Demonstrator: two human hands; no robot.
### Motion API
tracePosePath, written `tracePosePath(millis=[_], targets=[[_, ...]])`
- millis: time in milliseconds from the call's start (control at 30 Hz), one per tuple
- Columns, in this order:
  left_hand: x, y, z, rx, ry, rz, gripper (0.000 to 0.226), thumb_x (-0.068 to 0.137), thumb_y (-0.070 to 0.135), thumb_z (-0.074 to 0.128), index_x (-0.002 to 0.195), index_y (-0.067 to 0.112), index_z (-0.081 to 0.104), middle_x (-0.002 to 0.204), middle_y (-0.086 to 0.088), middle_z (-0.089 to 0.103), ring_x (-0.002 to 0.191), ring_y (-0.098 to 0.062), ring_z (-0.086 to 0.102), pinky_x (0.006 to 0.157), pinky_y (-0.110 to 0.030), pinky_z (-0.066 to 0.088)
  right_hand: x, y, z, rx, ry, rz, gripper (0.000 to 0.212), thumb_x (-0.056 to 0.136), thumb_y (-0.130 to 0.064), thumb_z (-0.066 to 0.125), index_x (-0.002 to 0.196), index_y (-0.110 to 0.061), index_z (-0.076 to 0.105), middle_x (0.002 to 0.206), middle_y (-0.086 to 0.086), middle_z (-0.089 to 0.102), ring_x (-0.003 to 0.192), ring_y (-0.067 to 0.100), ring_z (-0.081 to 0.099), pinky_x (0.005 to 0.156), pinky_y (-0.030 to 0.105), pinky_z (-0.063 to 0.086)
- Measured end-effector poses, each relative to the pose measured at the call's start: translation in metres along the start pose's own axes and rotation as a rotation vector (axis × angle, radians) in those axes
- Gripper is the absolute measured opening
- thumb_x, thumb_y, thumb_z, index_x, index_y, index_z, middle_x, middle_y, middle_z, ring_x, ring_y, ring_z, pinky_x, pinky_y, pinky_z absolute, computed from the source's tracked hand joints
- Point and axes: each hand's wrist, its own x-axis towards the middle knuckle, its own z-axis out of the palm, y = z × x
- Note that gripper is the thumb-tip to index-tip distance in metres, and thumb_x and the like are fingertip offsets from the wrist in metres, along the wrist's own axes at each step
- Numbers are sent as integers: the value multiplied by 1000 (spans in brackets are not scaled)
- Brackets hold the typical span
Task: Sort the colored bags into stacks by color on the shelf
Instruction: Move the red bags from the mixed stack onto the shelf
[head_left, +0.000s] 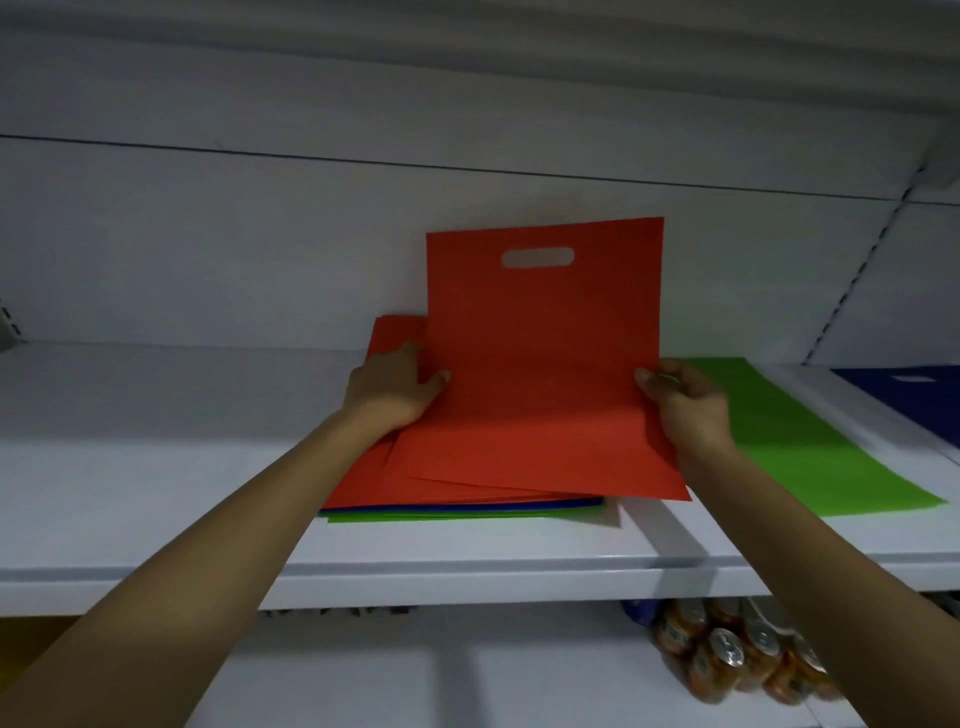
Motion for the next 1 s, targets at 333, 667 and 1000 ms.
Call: tracePosePath(millis=[333, 667, 1000], targets=[[-24, 135, 42, -391, 16, 64, 34, 86, 23, 70, 114, 6, 62, 100, -10, 66, 99, -26, 62, 79, -27, 42, -21, -34, -154, 43, 92, 80, 12, 89, -12, 66, 81, -18, 60, 77, 3, 65, 63, 15, 60, 62, 29, 54], [-109, 340, 143, -613, -104, 217, 9, 89, 21, 65, 84, 13, 64, 85, -8, 70, 78, -22, 64, 75, -32, 50, -62, -42, -392, -4, 344, 71, 2, 90, -17, 66, 88, -16, 66, 81, 3, 65, 69, 16, 60, 66, 29, 53], [-179, 517, 215, -736, -317, 372, 12, 93, 22, 61, 83, 15, 59, 76, -2, 64, 70, -18, 60, 64, -29, 49, -105, -39, -586, 14, 617, 119, 14, 89, -18, 68, 103, -16, 68, 90, 1, 67, 78, 15, 61, 72, 30, 52]])
